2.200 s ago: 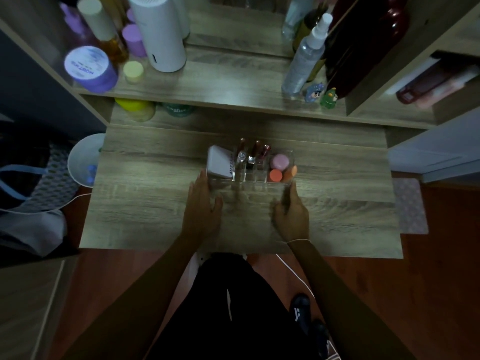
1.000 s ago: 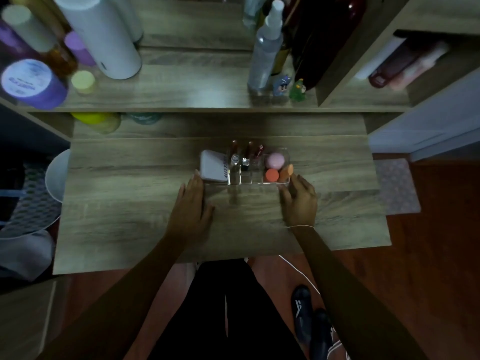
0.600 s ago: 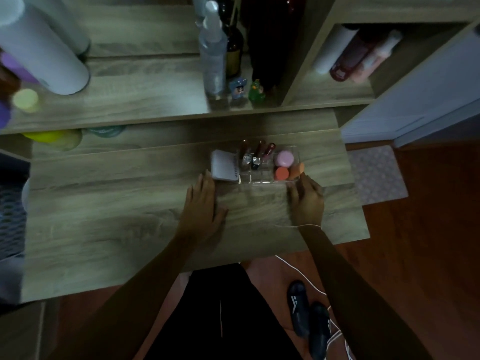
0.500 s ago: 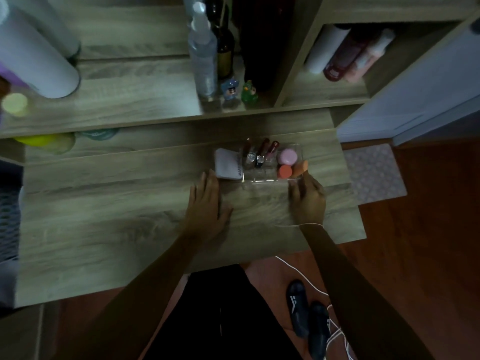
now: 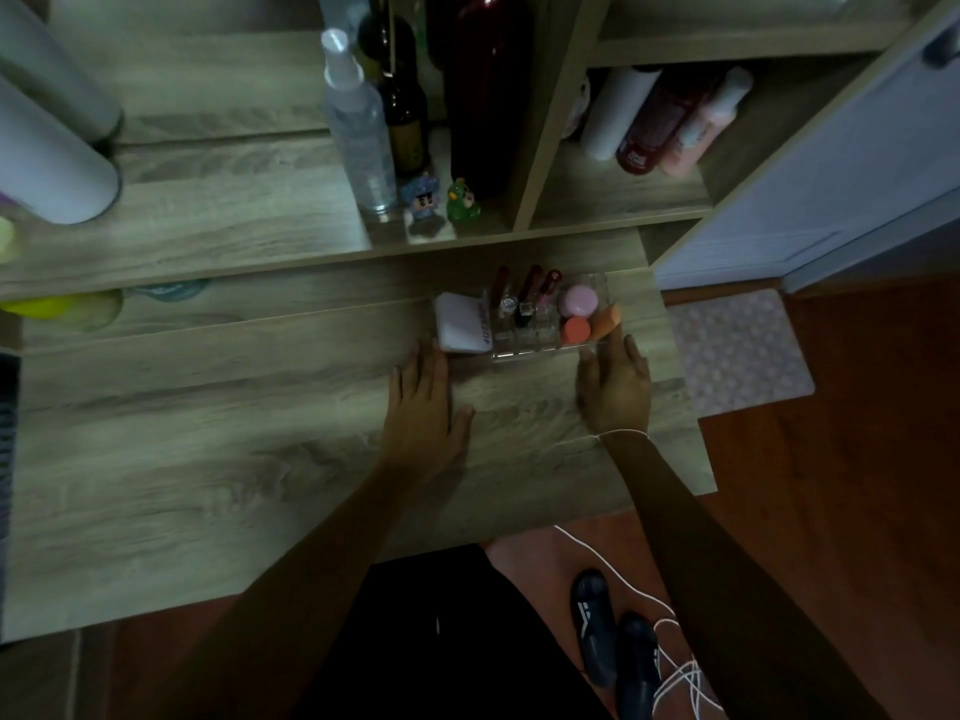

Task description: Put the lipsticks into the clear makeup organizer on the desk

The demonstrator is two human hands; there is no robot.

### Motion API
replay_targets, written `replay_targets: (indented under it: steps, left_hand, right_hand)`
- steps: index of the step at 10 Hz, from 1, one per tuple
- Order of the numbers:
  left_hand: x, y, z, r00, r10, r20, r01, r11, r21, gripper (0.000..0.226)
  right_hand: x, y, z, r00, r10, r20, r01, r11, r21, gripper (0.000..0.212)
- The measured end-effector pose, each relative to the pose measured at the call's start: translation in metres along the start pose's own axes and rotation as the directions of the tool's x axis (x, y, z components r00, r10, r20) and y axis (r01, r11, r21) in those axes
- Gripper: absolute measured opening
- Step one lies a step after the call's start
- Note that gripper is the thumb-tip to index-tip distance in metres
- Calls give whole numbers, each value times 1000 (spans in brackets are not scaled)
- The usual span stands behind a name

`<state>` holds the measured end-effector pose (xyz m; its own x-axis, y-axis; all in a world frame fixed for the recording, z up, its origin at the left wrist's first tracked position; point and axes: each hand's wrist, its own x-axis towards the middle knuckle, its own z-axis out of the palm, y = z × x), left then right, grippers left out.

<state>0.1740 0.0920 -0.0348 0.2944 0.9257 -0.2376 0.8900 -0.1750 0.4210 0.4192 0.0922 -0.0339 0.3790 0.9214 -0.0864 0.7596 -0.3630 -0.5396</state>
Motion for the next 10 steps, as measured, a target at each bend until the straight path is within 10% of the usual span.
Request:
replay_targets:
  steps: [10]
  left_hand:
    - [-14, 8, 7, 1000, -7, -15, 7, 1000, 23, 75]
  right_hand:
    - [-23, -12, 5, 999, -42, -32, 45, 993, 106, 52]
